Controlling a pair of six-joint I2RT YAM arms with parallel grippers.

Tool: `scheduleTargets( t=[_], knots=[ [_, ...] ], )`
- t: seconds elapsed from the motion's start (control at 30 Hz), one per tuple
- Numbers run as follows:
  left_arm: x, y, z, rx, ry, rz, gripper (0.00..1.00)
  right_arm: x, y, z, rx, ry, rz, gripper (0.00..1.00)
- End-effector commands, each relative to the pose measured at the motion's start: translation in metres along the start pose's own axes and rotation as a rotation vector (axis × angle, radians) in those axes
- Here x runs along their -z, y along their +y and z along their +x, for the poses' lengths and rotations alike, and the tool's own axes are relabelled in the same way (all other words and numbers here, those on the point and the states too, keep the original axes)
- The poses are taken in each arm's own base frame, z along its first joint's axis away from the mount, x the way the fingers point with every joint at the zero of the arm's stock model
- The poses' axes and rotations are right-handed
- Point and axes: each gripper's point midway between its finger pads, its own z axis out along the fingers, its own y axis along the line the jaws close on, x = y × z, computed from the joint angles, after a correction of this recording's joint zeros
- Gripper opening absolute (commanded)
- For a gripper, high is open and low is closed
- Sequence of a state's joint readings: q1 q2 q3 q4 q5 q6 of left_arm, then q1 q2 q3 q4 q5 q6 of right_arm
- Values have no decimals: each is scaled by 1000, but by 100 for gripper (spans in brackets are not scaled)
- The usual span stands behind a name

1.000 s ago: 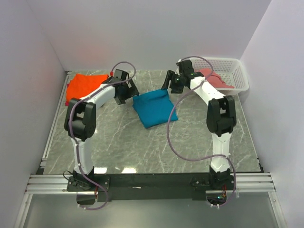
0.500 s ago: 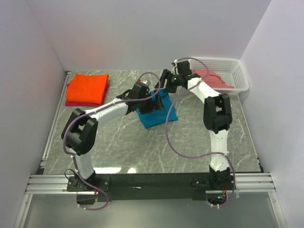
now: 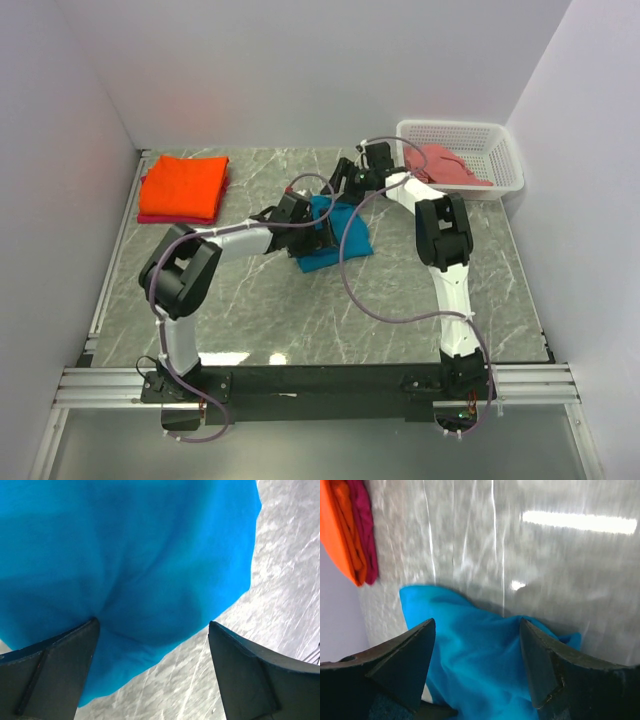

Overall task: Fold and stack the t-shirts
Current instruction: Fold the tshirt

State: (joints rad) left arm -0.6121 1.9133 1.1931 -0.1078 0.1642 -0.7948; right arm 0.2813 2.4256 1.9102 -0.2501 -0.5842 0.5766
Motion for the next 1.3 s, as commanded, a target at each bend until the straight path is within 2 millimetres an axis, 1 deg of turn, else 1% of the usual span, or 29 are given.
scheduleTargets(
  t=[0.0,0.03,0.07,0.1,0.13,0.17,0.2,0.23,0.27,0.3,0.33,0.37,0.4,0.43,0.5,0.53,0.6,0.63,0.67,0.7,0.73,0.77,0.83,0.93,0.97,1.03,1.13,1.23,1.27],
  knots=[
    [7,62,50,7,112,-188,99,7,-19,53,3,84,111,75],
    [10,64,55,5,116,-185,99,15,-6,57,29,75,105,75],
    [20,70,66,9,131,-190,99,18,-18,76,20,94,145,75],
    [25,73,71,9,137,-190,99,23,-19,84,30,91,165,75],
    [31,75,78,1,141,-191,99,37,-3,83,55,58,159,75],
    [39,87,91,1,165,-222,99,41,-10,110,54,89,186,75],
    [51,82,89,-17,142,-209,99,47,-9,116,70,67,216,75],
    [57,79,93,-35,138,-199,99,64,-3,122,89,45,227,75],
    [71,75,94,-45,120,-185,99,69,6,127,115,31,238,76],
    [78,69,93,-55,108,-164,100,77,11,127,132,14,243,76],
    [84,61,93,-69,98,-141,99,91,26,116,165,-37,238,76],
    [96,49,84,-73,57,-105,99,99,33,117,176,-43,236,76],
    [103,41,83,-79,50,-80,99,106,42,114,191,-62,220,76],
    [109,33,79,-86,34,-56,99,121,58,109,214,-101,186,77],
    [128,16,66,-104,-18,0,99,136,75,104,237,-145,143,77],
    [133,12,63,-109,-33,7,99,152,88,98,250,-188,120,77],
    [144,10,51,-118,-86,-3,99,166,90,100,257,-211,128,78],
    [145,18,49,-117,-94,-44,100,181,99,98,267,-244,110,78],
    [146,26,39,-110,-138,-101,100,186,91,103,259,-248,140,78],
    [147,32,35,-107,-149,-135,100,192,90,104,260,-260,146,78],
    [146,41,29,-91,-159,-169,99,205,96,103,267,-293,132,78],
    [142,48,26,-83,-160,-192,99,209,89,111,264,-292,149,78],
    [136,62,17,-44,-162,-216,99,225,87,116,266,-322,146,79],
    [119,74,14,-29,-137,-218,99,241,80,126,264,-347,165,79],
    [109,77,16,-34,-114,-221,99,245,77,129,260,-348,173,79],
    [100,82,16,-30,-96,-247,99,253,72,136,257,-359,176,79],
    [83,91,17,-25,-68,-285,99,261,74,142,266,-371,150,80],
    [71,100,21,-29,-41,-335,91,265,73,144,267,-378,146,80],
    [66,102,20,-30,-37,-353,85,266,71,145,262,-379,154,80]
  ],
)
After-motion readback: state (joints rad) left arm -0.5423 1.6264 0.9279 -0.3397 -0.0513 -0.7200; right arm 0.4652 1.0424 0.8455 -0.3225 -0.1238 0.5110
